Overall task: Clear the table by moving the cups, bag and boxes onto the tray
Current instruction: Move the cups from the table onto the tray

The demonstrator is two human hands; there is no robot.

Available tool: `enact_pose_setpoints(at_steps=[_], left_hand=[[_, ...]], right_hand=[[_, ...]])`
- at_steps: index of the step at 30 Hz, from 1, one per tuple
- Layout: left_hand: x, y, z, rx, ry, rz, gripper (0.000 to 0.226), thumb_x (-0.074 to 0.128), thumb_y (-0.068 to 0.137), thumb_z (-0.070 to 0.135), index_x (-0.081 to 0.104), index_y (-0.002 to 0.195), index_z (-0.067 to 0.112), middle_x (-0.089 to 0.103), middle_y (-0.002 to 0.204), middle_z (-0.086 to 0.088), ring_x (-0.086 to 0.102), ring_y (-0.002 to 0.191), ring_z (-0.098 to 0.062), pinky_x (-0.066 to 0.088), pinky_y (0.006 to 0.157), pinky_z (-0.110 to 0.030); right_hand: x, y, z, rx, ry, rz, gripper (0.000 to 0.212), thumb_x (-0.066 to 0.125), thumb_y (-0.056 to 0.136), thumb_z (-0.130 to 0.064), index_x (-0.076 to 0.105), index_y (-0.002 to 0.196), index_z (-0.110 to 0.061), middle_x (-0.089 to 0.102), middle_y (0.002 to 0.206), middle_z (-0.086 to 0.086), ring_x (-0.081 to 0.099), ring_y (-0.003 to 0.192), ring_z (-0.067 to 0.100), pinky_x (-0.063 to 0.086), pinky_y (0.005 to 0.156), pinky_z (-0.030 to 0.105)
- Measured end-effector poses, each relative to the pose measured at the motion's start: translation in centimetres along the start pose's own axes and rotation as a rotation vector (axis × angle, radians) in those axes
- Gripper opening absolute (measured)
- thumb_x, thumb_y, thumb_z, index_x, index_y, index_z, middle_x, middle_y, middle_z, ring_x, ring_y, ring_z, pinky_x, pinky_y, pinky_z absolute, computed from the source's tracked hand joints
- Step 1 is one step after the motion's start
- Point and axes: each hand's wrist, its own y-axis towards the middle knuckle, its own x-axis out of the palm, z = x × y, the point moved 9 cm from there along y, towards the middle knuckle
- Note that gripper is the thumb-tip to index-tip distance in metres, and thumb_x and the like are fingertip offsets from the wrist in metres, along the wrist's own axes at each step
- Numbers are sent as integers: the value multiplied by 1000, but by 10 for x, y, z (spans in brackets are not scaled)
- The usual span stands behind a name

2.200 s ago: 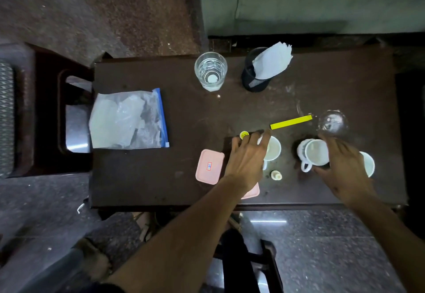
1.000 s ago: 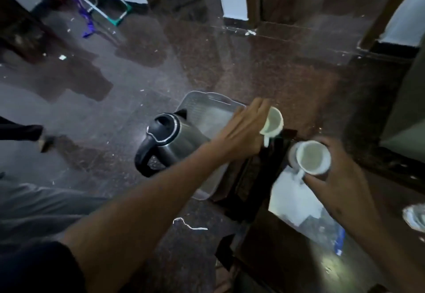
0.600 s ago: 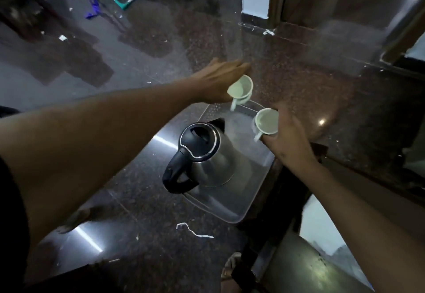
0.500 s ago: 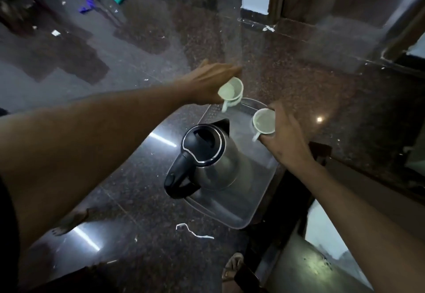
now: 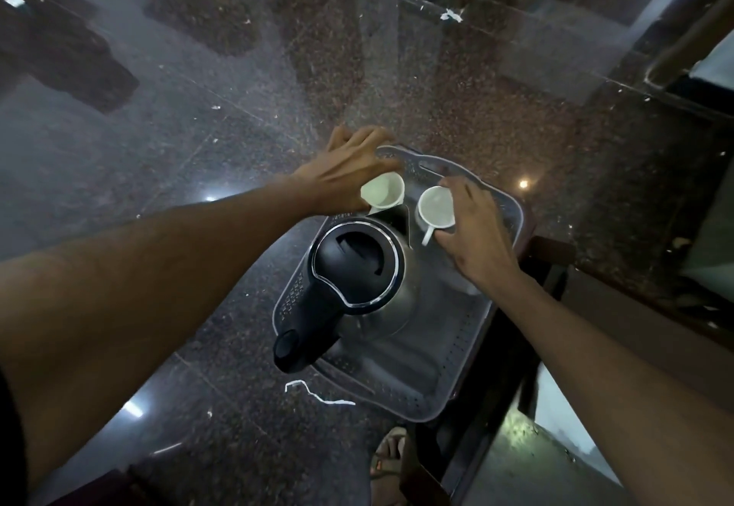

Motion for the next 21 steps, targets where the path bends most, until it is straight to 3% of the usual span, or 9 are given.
enact_pose_setpoints(at_steps=[9,21], left_hand=[[17,5,-2,-51,-66,-2,67,80,86,48,55,146,31,29,167,-13,28,156,-33,31,113,-55],[16,5,-2,-85,-129,14,66,77,85,36,55,148,33,28,168,-14,27,156,-35,29,114,-59]], right_hand=[[12,4,-5,44,-65,-15,75,82,79,-13,44,143,-21,51,143,6,45,135,30,51,98,50],[11,2,-9,91,-99,2,69,74,86,-16,43,147,-20,52,142,9,46,132,31,51,96,50]])
